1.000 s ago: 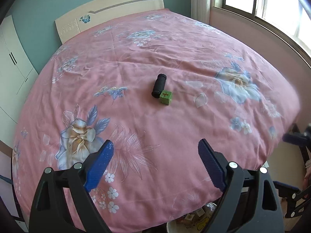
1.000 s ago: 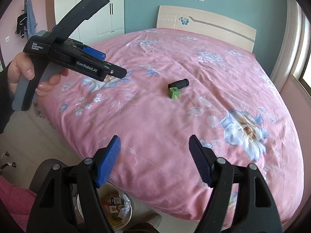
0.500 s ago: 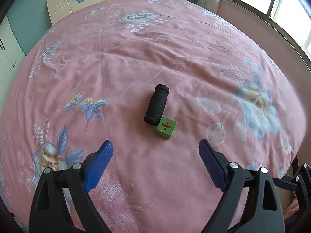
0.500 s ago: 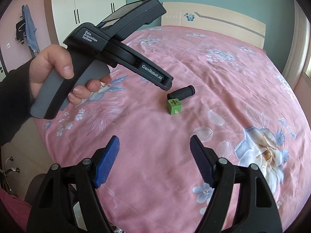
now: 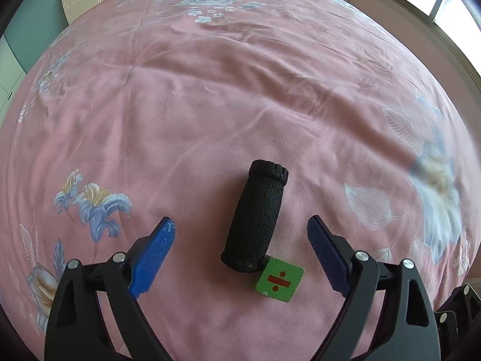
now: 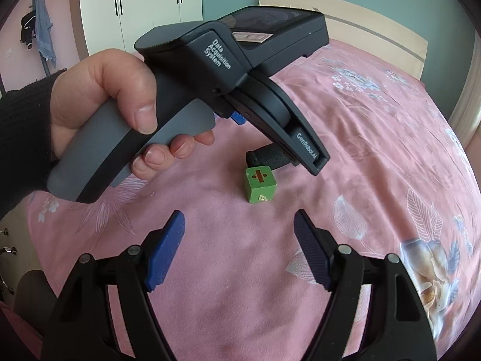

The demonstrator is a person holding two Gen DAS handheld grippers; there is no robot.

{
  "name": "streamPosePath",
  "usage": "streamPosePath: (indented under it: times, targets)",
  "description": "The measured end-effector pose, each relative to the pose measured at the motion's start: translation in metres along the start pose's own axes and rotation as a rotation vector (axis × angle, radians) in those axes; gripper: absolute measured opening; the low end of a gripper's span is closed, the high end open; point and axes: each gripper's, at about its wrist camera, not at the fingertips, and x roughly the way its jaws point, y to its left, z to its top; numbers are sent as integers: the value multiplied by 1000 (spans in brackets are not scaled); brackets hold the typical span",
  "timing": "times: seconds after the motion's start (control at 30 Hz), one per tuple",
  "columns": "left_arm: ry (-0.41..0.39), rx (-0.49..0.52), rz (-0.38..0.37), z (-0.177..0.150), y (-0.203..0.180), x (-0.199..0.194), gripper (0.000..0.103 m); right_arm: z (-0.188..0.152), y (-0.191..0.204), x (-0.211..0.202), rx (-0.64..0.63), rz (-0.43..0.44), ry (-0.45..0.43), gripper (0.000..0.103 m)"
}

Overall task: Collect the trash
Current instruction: 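Grasp the black foam tube with left tool while right tool grasps the green cube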

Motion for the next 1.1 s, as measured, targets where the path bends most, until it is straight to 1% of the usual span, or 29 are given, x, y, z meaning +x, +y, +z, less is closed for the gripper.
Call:
streamPosePath:
  times: [0.2,0.27,0.3,0.4,0.5,0.57,0.7,0.73,0.77,0.8,0.83,0.87,0.97,1.03,1.1]
  targets:
    - [30,13,-31,8,3,24,90,13,-9,42,-26,21,31,74]
    - [47,27,-36,9,4,31,82,15,-12,54,-33,33,39,74]
    - [57,37,-30,10,5,35,80,16,-13,60,-32,42,44,74]
    - [60,50,-26,12,5,41,79,20,-19,72,-16,83,44,75]
    - [53,56,-27,15,5,43,77,23,-24,84,6,102,57,74]
    - [50,63,-26,17,3,44,73,25,-27,92,21,127,69,68]
    - [45,42,-37,20,9,44,64,30,-32,95,47,153,55,58]
    - [44,41,-44,20,9,44,59,31,-33,95,53,159,53,51]
    - [43,39,-53,21,9,44,52,31,-34,95,58,161,51,47]
    - [46,34,-65,21,10,44,47,31,-36,95,62,161,51,38]
    - [47,30,-76,20,10,43,41,30,-36,94,67,164,53,34]
    - [48,32,-82,19,9,43,37,28,-37,93,73,166,53,33]
    - [21,52,-42,14,2,40,36,20,-36,90,86,135,58,32]
    - [-1,88,-5,8,-5,39,36,15,-35,86,95,115,60,31]
    - [-4,99,0,4,-8,35,35,10,-33,80,102,104,58,31]
